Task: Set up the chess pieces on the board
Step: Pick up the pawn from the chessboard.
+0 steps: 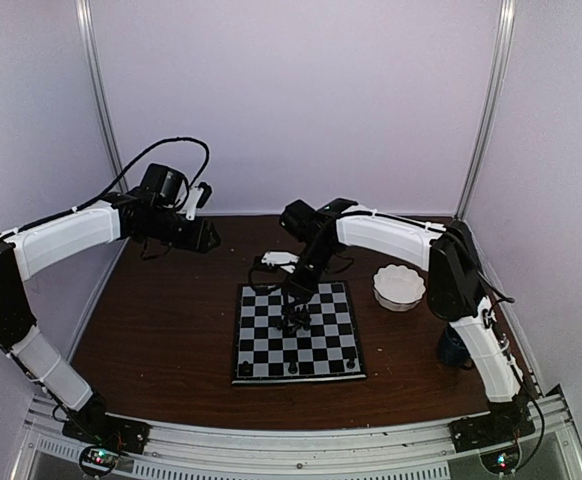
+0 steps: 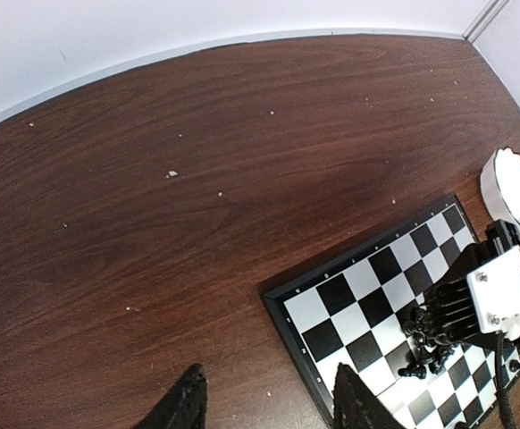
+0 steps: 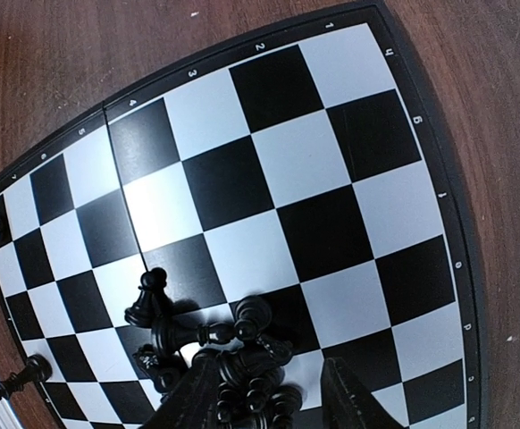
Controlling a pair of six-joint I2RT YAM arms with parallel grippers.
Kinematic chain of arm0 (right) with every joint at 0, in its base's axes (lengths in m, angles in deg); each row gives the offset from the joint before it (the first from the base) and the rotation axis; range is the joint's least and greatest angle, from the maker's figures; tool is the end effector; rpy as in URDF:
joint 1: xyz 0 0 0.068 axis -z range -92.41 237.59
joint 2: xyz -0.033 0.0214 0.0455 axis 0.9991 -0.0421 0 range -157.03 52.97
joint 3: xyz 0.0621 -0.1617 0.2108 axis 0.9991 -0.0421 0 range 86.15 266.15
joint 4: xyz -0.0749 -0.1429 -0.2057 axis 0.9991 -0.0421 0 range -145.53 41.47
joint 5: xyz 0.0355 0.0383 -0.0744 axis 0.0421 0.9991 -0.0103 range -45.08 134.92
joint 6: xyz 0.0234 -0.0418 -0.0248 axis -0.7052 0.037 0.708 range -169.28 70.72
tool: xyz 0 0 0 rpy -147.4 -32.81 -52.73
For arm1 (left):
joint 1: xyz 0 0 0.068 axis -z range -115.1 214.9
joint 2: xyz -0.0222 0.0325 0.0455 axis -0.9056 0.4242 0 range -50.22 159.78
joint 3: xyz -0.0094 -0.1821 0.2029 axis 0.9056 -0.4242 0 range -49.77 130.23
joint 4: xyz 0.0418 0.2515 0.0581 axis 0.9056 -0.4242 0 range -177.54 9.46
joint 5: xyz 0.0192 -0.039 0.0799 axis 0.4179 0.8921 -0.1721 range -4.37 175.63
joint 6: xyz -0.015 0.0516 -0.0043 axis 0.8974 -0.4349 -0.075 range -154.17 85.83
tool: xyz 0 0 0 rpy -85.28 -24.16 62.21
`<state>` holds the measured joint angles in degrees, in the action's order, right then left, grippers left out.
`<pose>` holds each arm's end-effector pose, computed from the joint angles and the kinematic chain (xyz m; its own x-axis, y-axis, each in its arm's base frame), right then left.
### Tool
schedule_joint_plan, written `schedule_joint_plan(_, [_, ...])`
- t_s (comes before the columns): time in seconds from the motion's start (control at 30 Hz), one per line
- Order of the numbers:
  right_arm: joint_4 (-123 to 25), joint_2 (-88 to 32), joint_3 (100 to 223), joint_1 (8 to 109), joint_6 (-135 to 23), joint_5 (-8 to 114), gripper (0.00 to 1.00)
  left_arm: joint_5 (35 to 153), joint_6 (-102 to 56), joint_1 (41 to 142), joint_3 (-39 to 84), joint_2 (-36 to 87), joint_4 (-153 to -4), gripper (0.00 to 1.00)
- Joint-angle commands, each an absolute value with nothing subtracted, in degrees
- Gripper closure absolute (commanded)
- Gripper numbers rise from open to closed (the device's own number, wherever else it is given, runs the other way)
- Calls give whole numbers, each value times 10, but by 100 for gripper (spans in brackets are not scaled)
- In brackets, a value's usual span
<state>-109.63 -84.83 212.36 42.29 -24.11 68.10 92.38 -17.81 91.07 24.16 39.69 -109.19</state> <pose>0.3413 0.3648 0.1985 -0.2949 -0.8537 -0.4291 -0.9515 0.2213 0.2136 0.3119 -0.1579 0.2909 -0.7495 0.0566 -0.6596 0.3147 0.9071 -0.2797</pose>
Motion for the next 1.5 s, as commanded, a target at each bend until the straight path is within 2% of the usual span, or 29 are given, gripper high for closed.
schedule_joint_plan(0.0, [-1103, -867, 2138, 415, -247, 687, 58, 936, -172, 906, 244, 393, -1070, 51])
schedule_joint_plan(0.13, [-1104, -884, 2161, 412, -259, 682, 61, 937, -172, 905, 243, 395, -1070, 51])
schedule_joint_plan(0.3, [-1103, -891, 2171, 411, -265, 681, 69, 947, -167, 898, 244, 399, -1070, 52])
schedule_joint_plan(0.37, [-1105, -894, 2171, 411, -264, 684, 74, 953, -166, 896, 245, 400, -1070, 51])
schedule_joint_plan(0.43, [-1107, -895, 2169, 411, -263, 688, 85, 957, -165, 894, 245, 401, -1069, 51])
schedule_joint_plan(0.53, [-1107, -893, 2168, 411, -262, 691, 93, 963, -163, 890, 245, 403, -1068, 51])
schedule_joint_plan(0.83, [-1110, -836, 2158, 412, -257, 672, 98, 974, -162, 887, 244, 412, -1065, 52])
schedule_joint_plan(1.07, [-1074, -694, 2040, 419, -250, 648, 98, 989, -160, 885, 244, 424, -1064, 52])
schedule_joint_plan(1.3, [-1026, -547, 1814, 425, -217, 623, 98, 977, -168, 885, 243, 425, -1064, 52])
schedule_joint_plan(1.47, [-1004, -493, 1689, 435, -216, 625, 98, 977, -171, 885, 243, 428, -1064, 52])
